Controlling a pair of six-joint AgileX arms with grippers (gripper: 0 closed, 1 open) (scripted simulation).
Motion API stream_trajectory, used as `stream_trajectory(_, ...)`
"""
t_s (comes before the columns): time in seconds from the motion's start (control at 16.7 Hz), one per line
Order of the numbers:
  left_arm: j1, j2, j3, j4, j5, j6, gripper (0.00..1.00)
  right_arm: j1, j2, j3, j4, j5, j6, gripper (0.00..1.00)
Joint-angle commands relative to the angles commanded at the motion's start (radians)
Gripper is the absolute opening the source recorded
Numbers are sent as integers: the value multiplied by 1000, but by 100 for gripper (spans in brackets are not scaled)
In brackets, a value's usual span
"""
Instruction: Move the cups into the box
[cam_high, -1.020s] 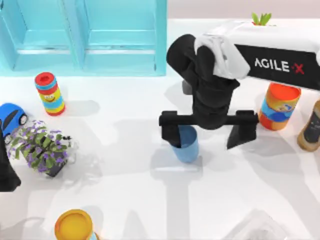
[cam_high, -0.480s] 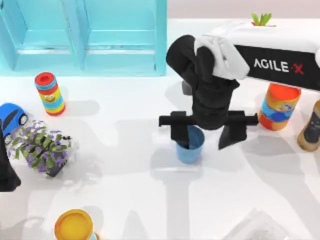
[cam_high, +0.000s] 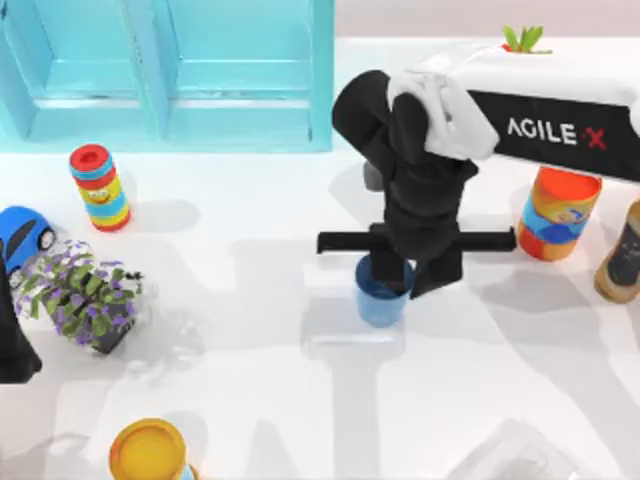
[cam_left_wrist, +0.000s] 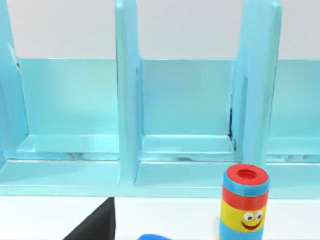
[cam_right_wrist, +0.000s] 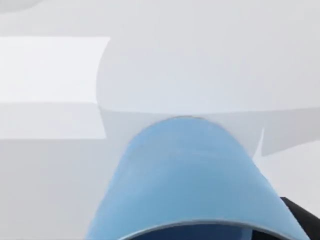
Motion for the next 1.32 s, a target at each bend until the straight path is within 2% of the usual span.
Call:
stream_trajectory(0.54,0,0,0,0,0,0,100,-19,-16,1,-15,0,-11,0)
stream_trajectory(1.02,0,0,0,0,0,0,100,-206,-263,-7,-251,-2,-211,0)
stream_trajectory(1.32,0,0,0,0,0,0,100,-215,-269,-7,-260,0,-219,0)
